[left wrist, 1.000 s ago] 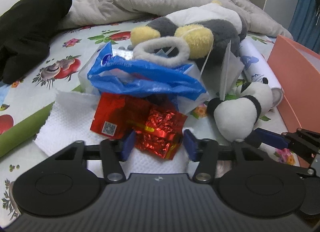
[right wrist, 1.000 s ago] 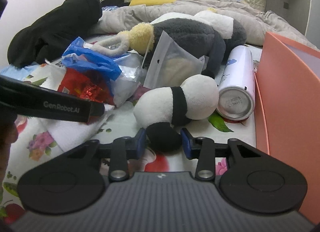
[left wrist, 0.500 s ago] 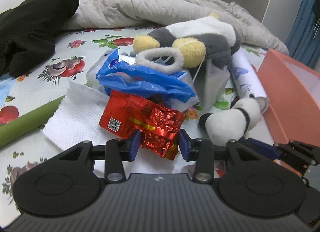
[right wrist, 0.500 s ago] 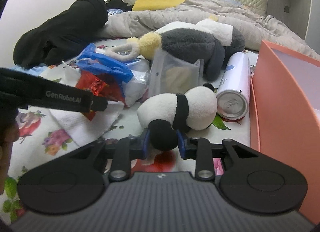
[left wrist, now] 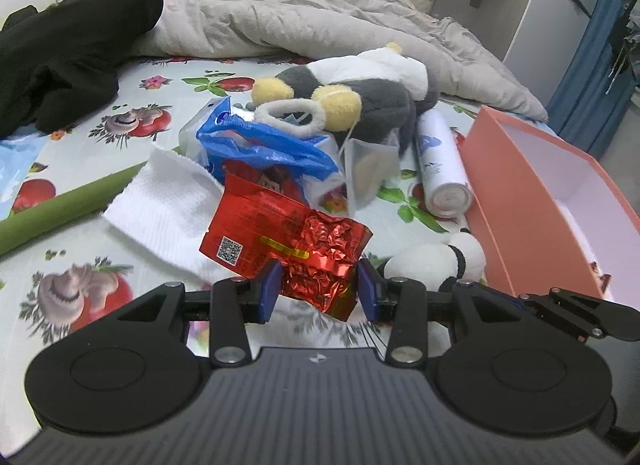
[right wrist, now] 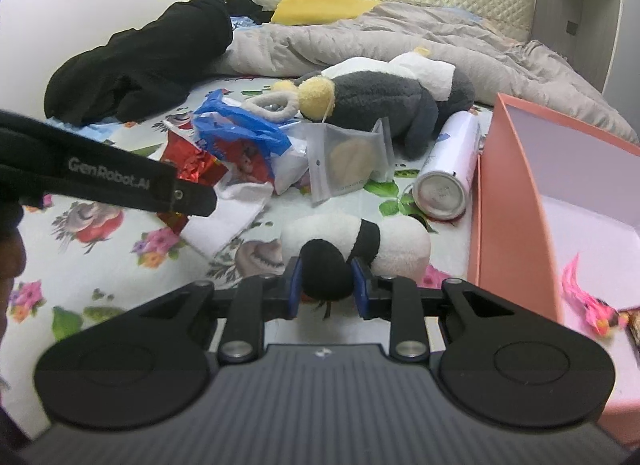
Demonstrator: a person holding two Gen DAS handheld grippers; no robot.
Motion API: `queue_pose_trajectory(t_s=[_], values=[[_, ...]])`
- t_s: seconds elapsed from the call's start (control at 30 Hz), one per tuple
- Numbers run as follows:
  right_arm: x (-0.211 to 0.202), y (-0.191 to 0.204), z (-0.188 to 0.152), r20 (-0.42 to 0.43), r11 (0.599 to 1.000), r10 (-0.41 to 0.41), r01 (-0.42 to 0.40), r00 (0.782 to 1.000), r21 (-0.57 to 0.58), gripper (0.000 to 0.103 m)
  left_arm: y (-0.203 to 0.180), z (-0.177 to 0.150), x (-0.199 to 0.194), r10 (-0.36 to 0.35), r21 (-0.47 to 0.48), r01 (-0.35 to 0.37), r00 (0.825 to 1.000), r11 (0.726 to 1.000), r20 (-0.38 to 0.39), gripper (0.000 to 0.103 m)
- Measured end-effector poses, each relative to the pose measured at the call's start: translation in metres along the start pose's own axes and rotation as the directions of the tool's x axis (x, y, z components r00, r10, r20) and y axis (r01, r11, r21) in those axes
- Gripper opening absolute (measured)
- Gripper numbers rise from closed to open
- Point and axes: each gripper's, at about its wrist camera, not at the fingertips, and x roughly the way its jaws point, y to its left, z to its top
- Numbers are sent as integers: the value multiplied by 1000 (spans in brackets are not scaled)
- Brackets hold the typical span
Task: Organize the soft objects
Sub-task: 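Carry the red packet in the left gripper while the right carries the panda into the box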
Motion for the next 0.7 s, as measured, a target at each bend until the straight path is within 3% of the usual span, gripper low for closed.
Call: queue_pose_trajectory(t_s=[0.43,0.7], values=[[-65,17,-33,-62,999,22,-25,998,-40,30,-7,-51,-51,-21,-20,20,998,1000,-64,47],[-80,9,-48,-132,998,12,-4,991,65,35,-7,-77,-64,-57,-29,54,993,998,-100,47]])
